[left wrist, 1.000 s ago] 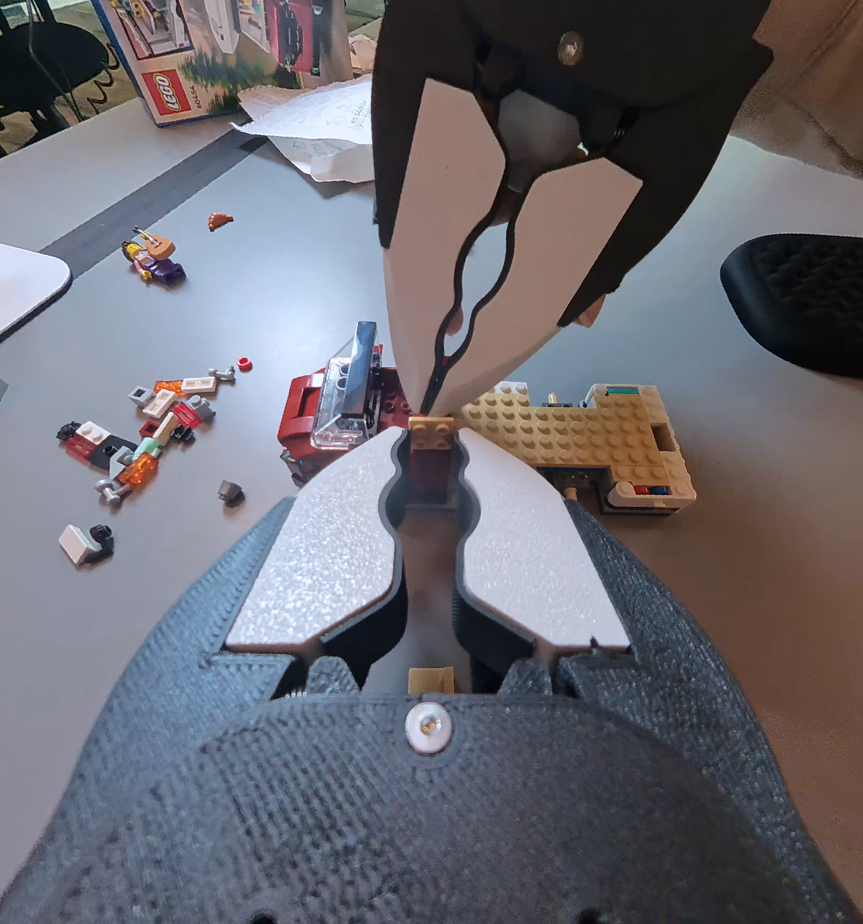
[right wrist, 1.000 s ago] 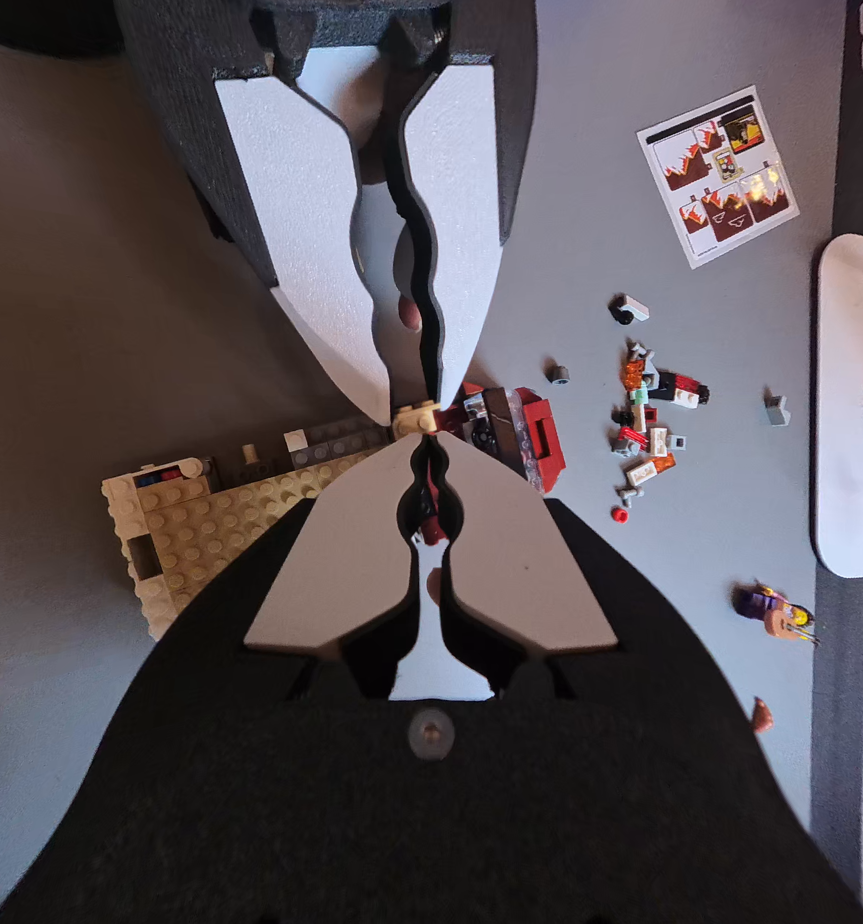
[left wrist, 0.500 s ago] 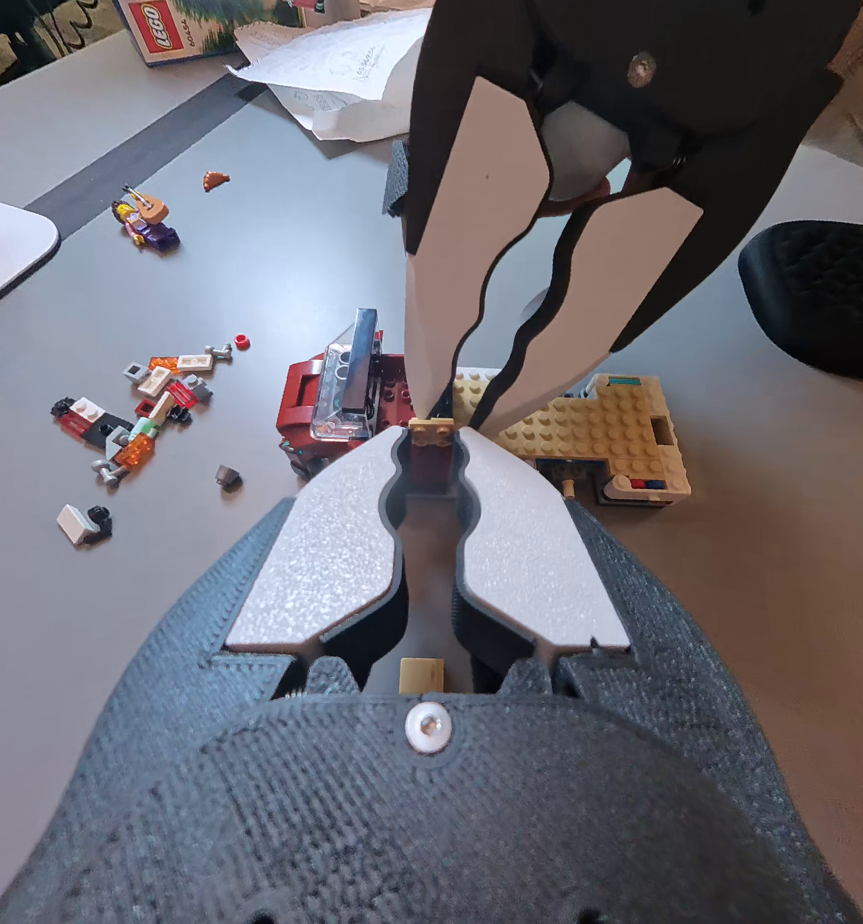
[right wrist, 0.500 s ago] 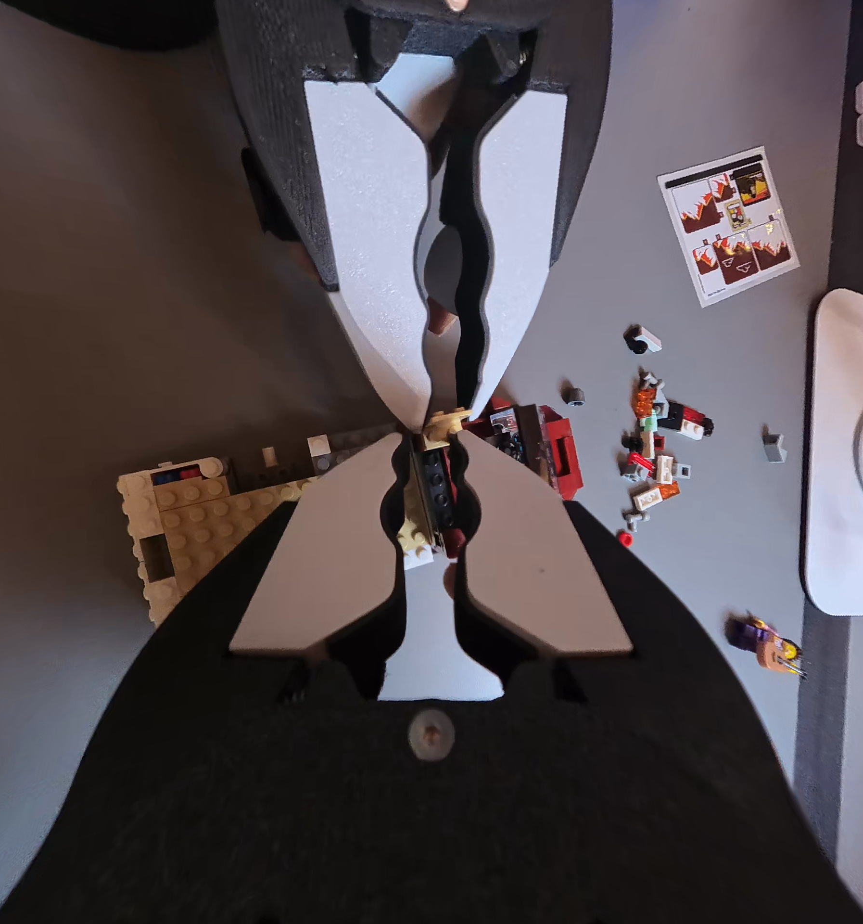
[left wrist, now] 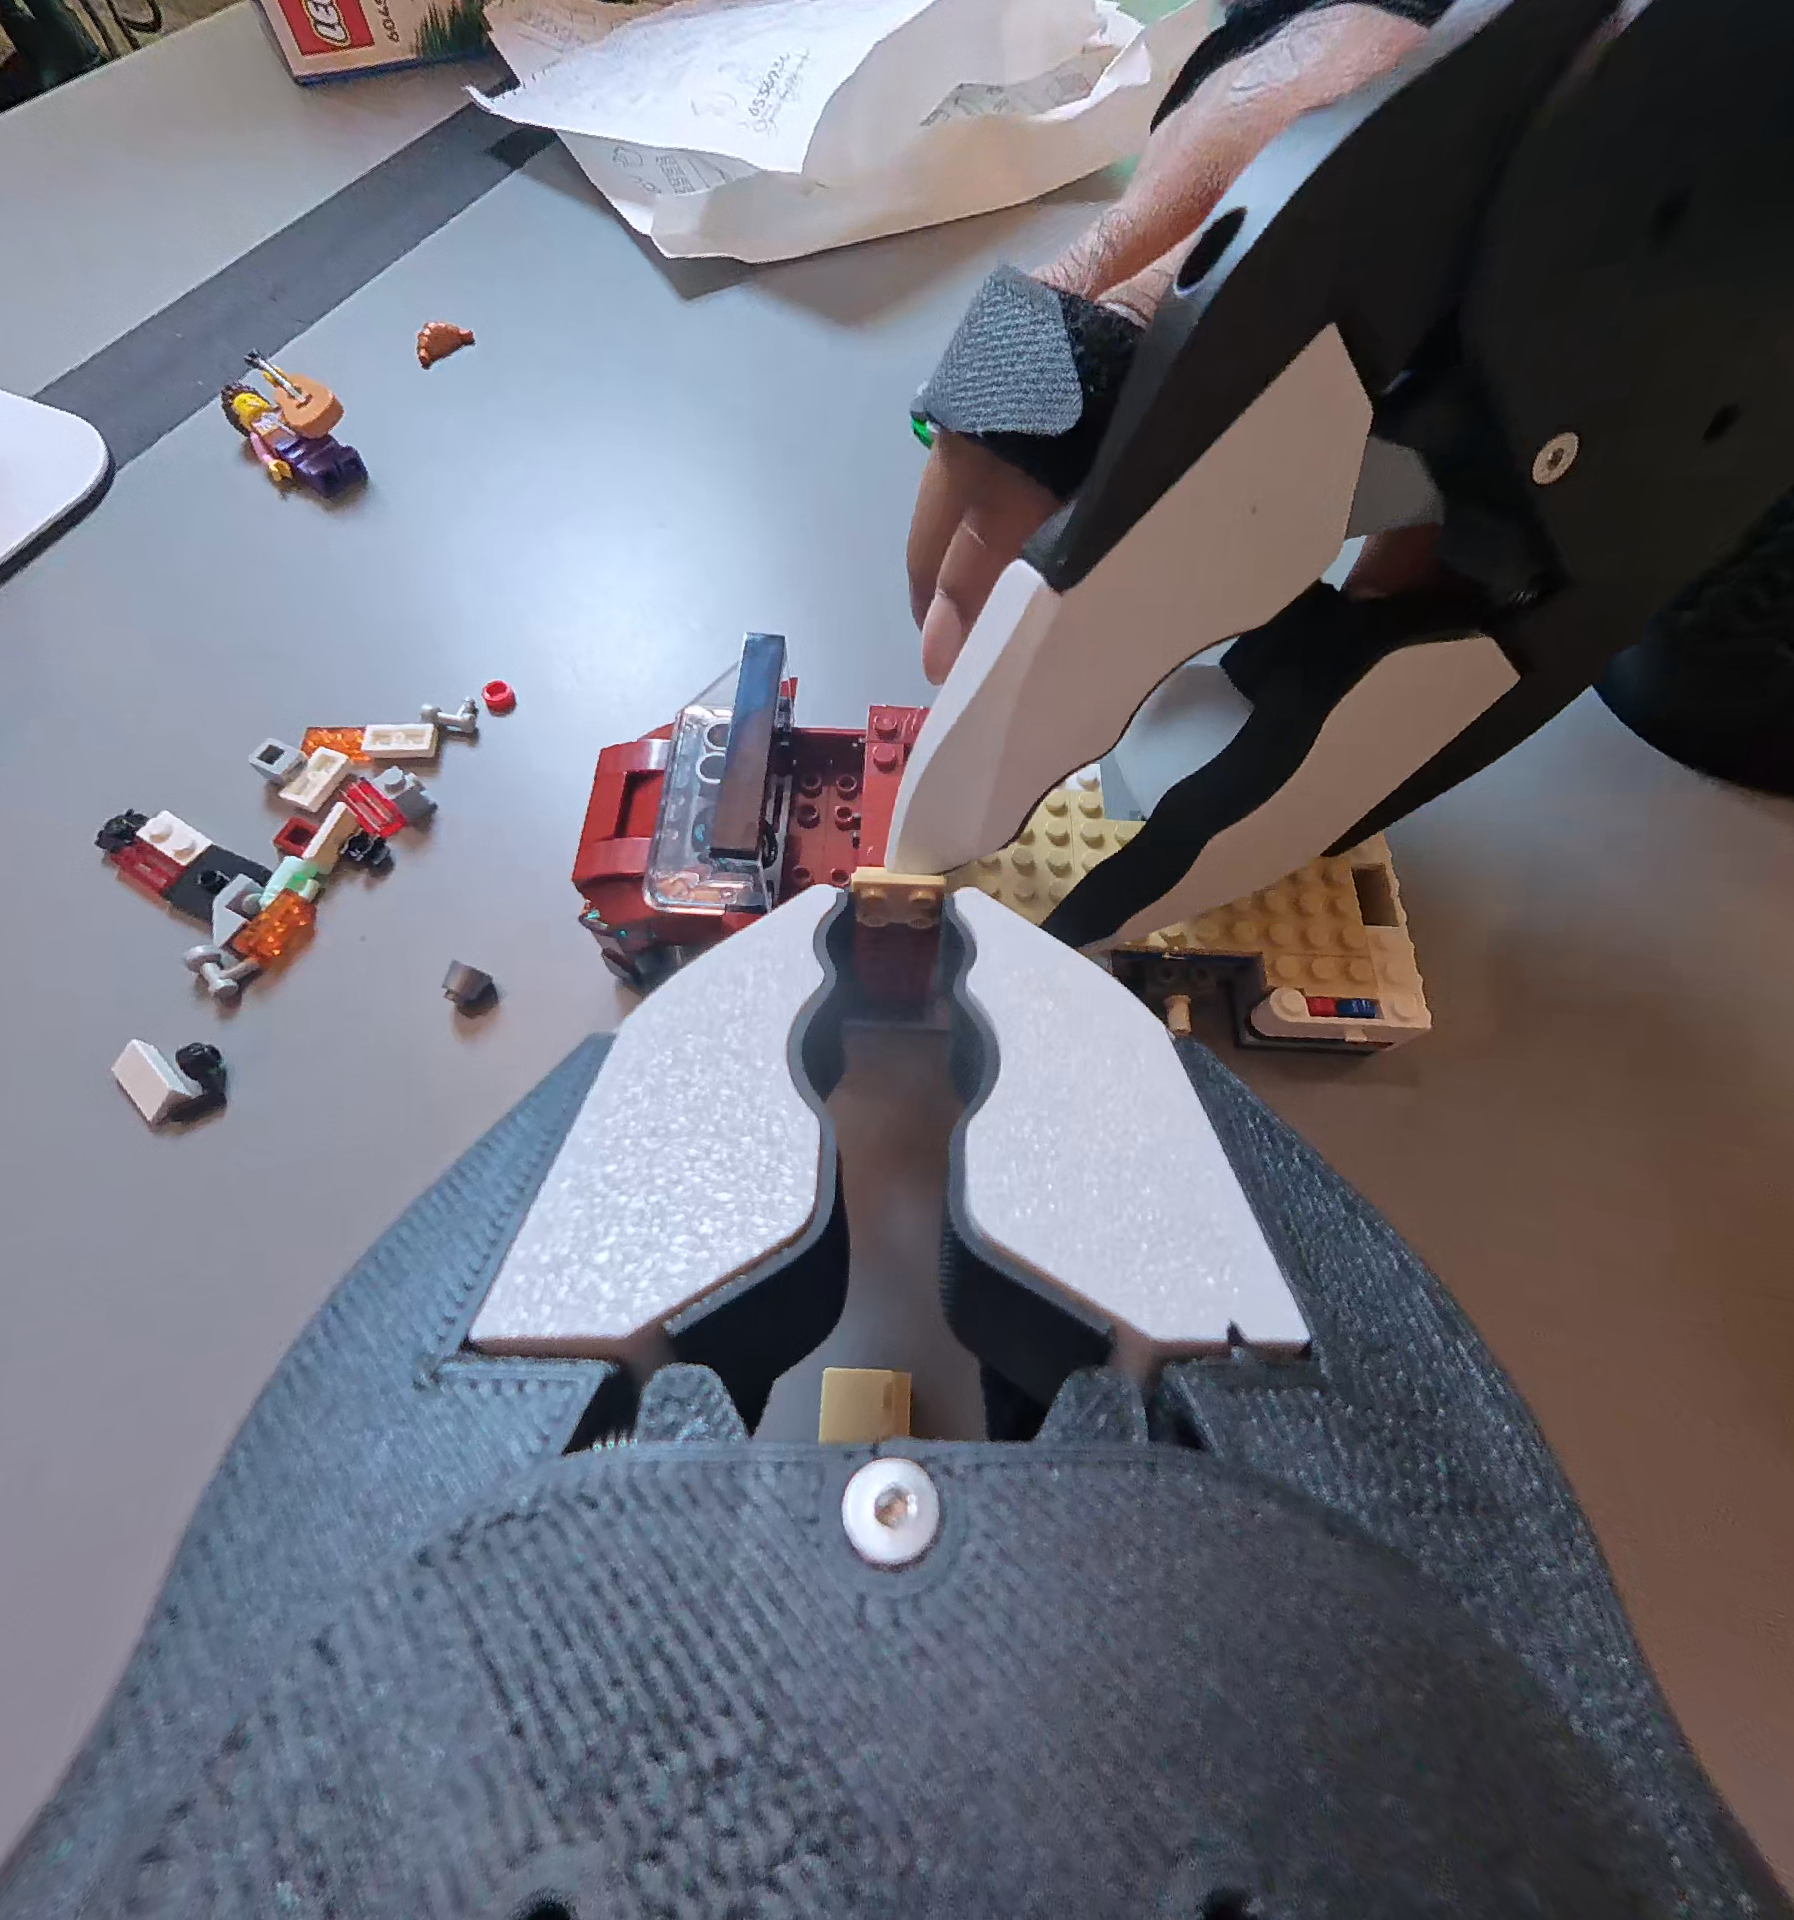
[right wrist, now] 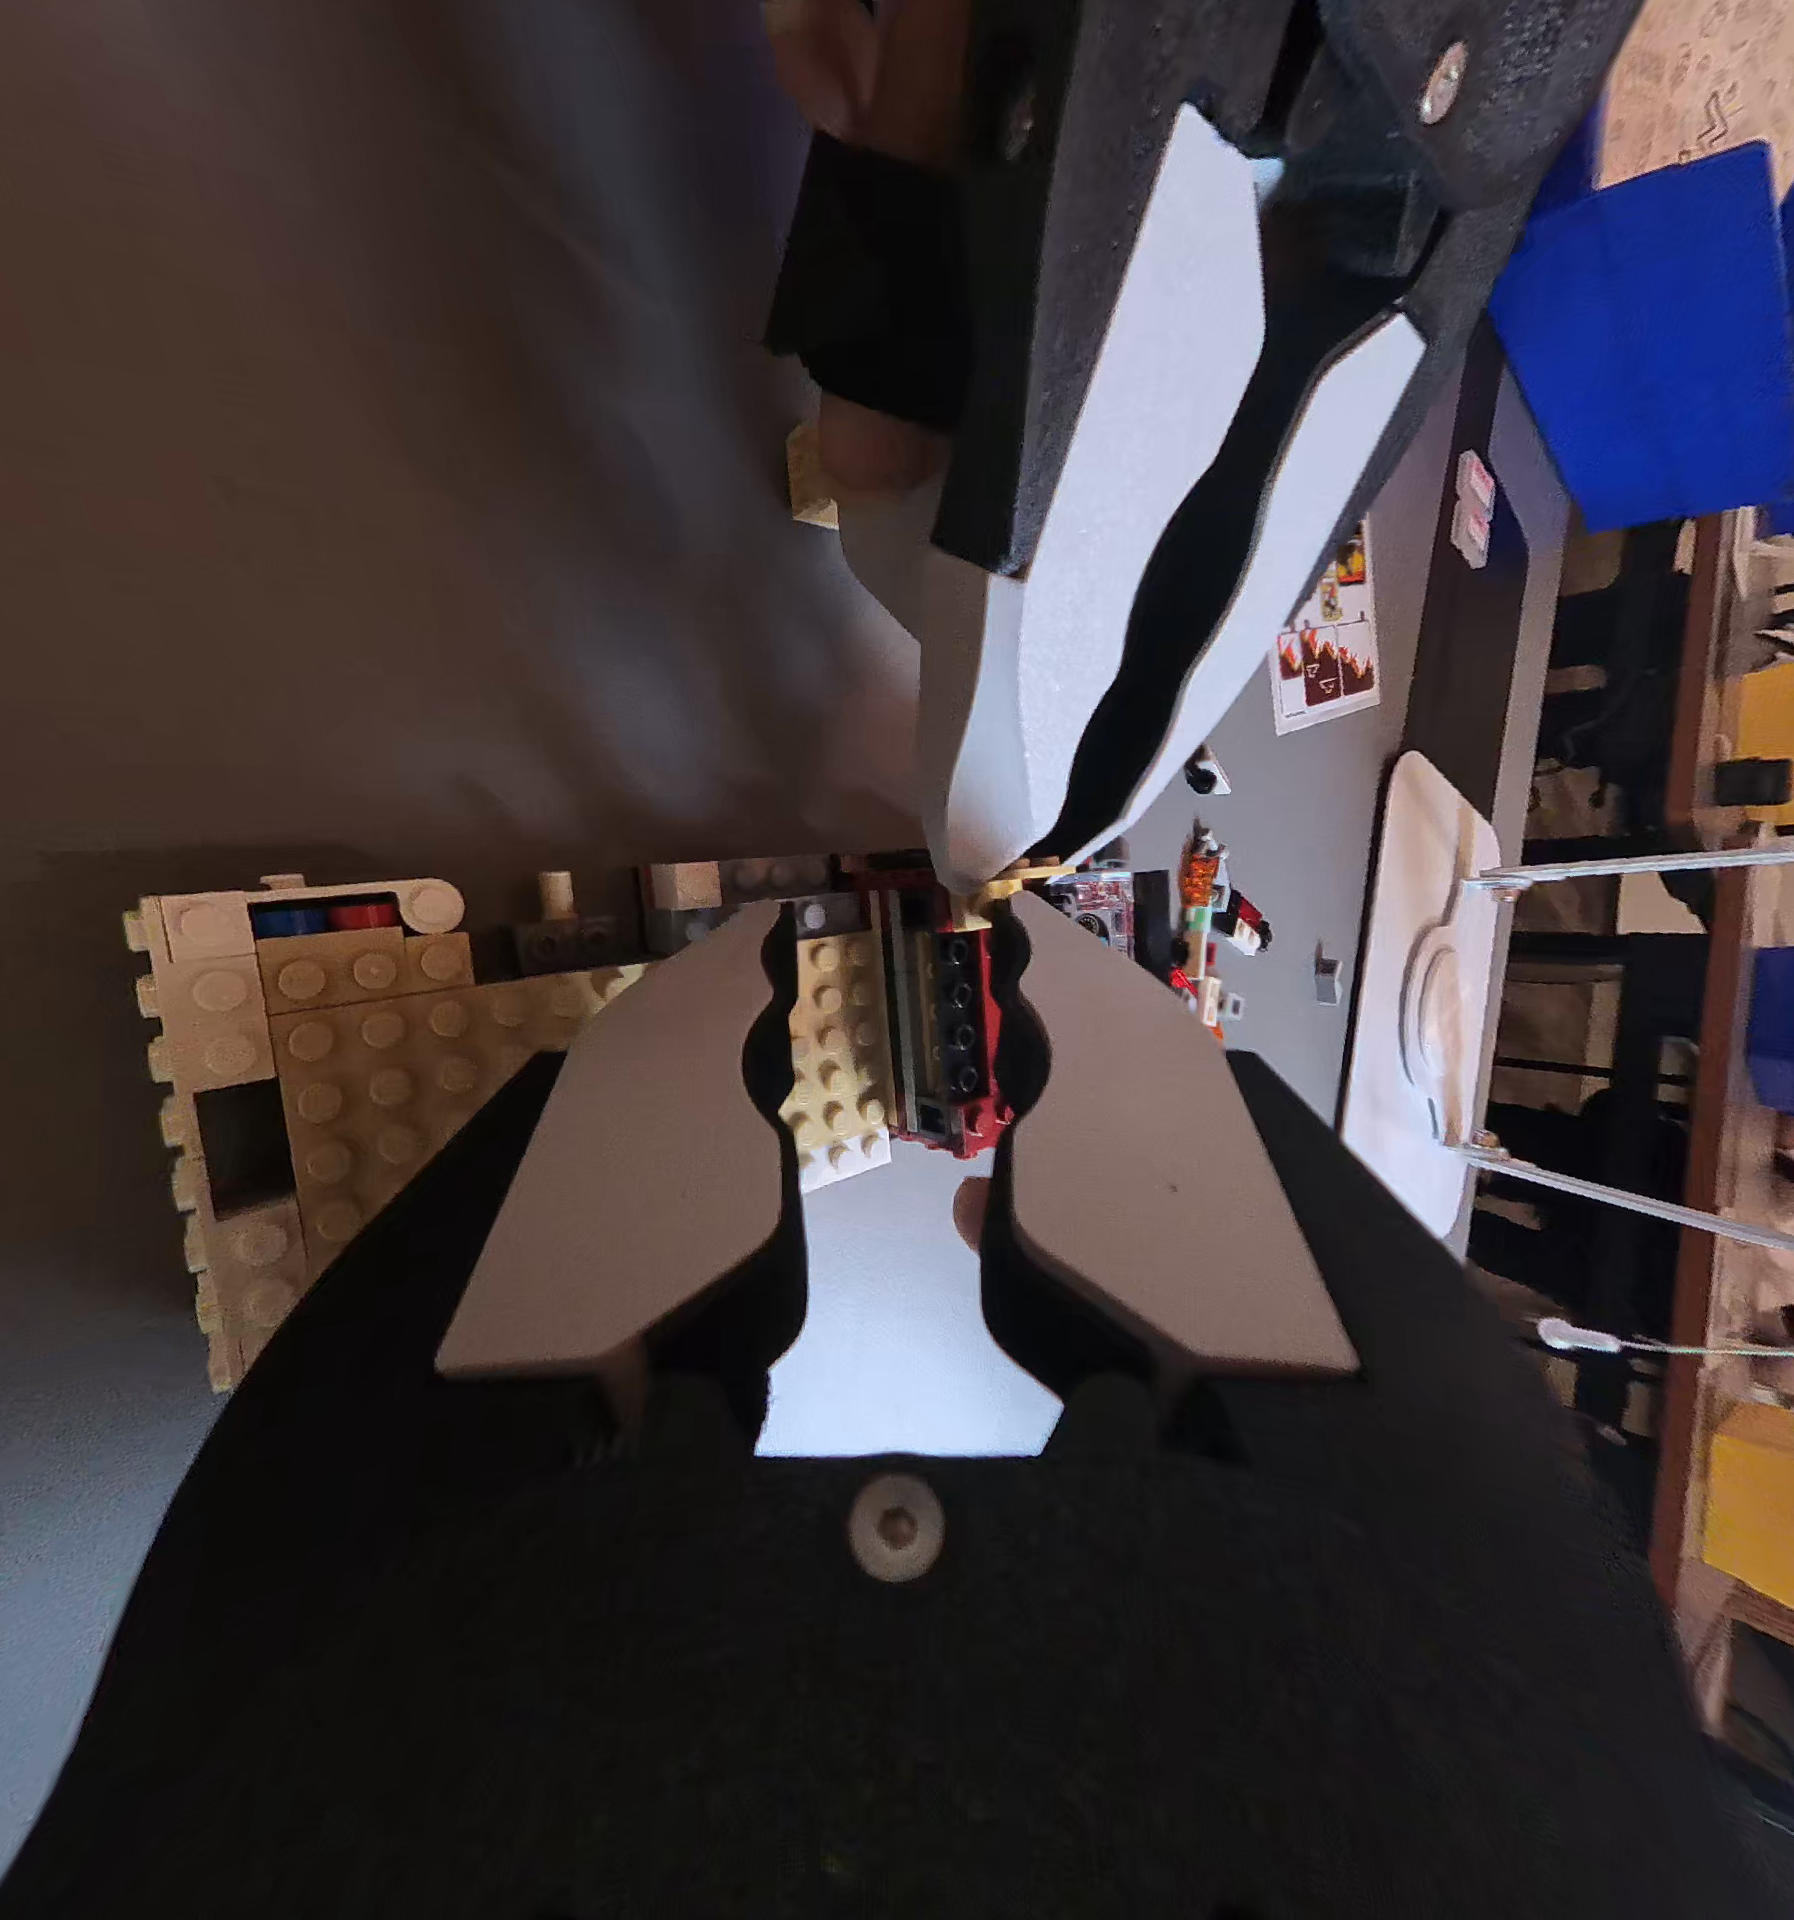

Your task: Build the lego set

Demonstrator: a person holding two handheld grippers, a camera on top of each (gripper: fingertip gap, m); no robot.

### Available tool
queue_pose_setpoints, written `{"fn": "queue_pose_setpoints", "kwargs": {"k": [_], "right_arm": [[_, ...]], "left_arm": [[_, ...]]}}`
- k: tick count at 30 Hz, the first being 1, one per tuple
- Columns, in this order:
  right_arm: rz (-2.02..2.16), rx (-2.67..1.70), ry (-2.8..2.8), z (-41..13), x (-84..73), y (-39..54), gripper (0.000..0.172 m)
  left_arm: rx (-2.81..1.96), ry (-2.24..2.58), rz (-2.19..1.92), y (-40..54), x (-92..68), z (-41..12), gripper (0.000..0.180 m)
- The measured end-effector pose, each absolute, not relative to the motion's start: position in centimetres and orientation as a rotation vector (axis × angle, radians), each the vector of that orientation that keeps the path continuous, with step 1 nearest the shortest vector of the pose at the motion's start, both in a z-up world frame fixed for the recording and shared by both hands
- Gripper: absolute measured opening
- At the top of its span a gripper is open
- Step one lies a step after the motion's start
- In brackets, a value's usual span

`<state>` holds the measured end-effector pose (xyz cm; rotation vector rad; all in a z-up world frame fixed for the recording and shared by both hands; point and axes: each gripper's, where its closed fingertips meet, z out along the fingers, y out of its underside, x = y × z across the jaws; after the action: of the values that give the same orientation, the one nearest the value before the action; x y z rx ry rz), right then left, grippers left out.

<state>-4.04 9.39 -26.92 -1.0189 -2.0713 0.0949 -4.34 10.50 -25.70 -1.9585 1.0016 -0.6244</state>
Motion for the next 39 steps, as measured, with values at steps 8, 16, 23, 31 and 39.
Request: {"fn": "queue_pose_setpoints", "kwargs": {"k": [8, 16, 23, 31, 39], "right_arm": [[-0.013, -0.97, -2.108, -27.0, -4.0, 9.7, 0.032], [0.03, -1.012, -2.103, -26.9, -4.1, 9.7, 0.029], [0.344, -1.231, -1.881, -25.0, -3.6, 9.2, 0.039], [0.541, -1.509, -1.554, -24.5, 3.1, 8.7, 0.043], [0.577, -1.57, -1.437, -25.1, 6.2, 6.9, 0.039]], "left_arm": [[-1.97, 1.004, -0.625, 10.5, -4.3, -25.8, 0.017], [-1.984, 0.991, -0.648, 10.5, -4.2, -25.9, 0.017], [-1.911, 1.01, -0.588, 10.3, -5.2, -24.7, 0.027], [-2.15, 1.055, -0.47, 7.5, -10.4, -27.3, 0.044], [-2.269, 1.162, -0.345, 5.6, -11.5, -30.2, 0.016]]}}
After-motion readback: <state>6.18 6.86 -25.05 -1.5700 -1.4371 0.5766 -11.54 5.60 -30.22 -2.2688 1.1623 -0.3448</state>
